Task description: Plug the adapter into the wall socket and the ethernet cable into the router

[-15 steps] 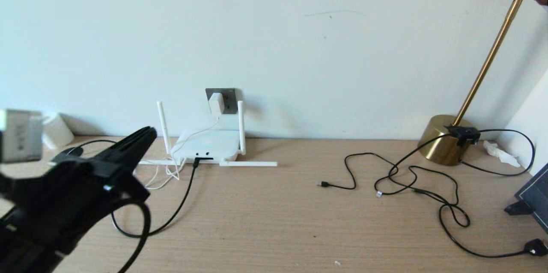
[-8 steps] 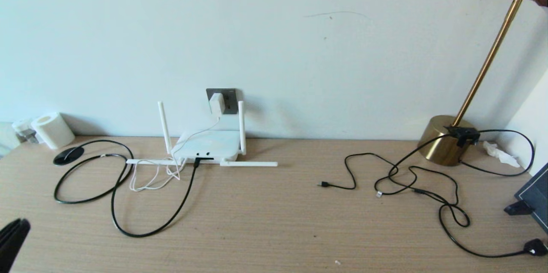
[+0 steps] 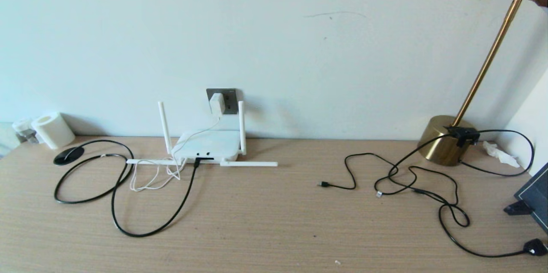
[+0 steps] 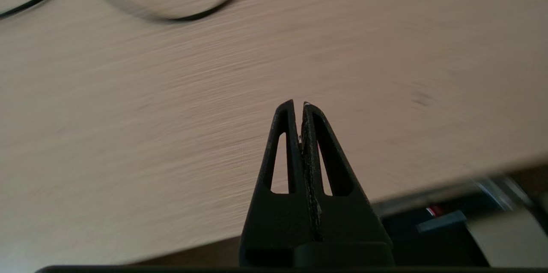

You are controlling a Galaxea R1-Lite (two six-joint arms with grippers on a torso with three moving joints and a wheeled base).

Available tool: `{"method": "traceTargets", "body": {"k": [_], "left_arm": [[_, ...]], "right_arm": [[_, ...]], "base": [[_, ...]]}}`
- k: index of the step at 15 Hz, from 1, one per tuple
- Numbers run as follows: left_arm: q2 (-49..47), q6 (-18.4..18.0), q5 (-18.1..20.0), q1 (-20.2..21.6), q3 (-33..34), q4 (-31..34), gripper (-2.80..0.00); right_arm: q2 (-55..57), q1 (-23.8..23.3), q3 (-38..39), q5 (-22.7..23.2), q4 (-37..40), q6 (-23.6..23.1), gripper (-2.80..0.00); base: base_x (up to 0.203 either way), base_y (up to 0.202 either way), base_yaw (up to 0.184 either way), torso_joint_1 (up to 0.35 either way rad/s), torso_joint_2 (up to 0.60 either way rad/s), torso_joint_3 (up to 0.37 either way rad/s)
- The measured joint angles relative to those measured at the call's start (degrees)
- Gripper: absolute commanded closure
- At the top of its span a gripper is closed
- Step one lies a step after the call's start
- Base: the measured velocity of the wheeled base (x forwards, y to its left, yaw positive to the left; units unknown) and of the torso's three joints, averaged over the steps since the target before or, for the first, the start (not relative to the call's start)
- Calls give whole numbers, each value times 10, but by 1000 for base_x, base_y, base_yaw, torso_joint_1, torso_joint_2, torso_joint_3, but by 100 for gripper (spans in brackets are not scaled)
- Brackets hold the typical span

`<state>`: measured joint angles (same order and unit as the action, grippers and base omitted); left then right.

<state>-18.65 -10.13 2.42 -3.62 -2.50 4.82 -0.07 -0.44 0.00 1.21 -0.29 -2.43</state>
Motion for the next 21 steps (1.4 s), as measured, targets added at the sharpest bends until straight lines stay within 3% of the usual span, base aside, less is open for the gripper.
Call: {"method": "traceTargets", "body": {"k": [2,3,6,11,14,18,21], "left_arm": [[8,-11,6,84,8,-15,0],[14,-7,12,106,16,-38,0],[23,25,20,126,23,-88,0],[27,55,21,122,24,-86,0],[35,41,6,47,22,-70,0],[132,29,-9,32,18,-39,0],[171,91,-25,36,23,-50,0]], "right_arm": [[0,0,0,0,0,-1,-280],[0,0,0,0,0,2,-280],[0,0,0,0,1,5,-280],[0,0,0,0,0,5,-280],[0,0,0,2,1,-5,-280],[0,0,0,5,4,-46,-280],[0,0,0,3,6,-49,-280]], "base": [[0,0,0,0,0,0],[0,0,0,0,0,0],[0,0,0,0,0,0],[0,0,0,0,0,0],[0,0,0,0,0,0],[0,0,0,0,0,0],[0,0,0,0,0,0]]}}
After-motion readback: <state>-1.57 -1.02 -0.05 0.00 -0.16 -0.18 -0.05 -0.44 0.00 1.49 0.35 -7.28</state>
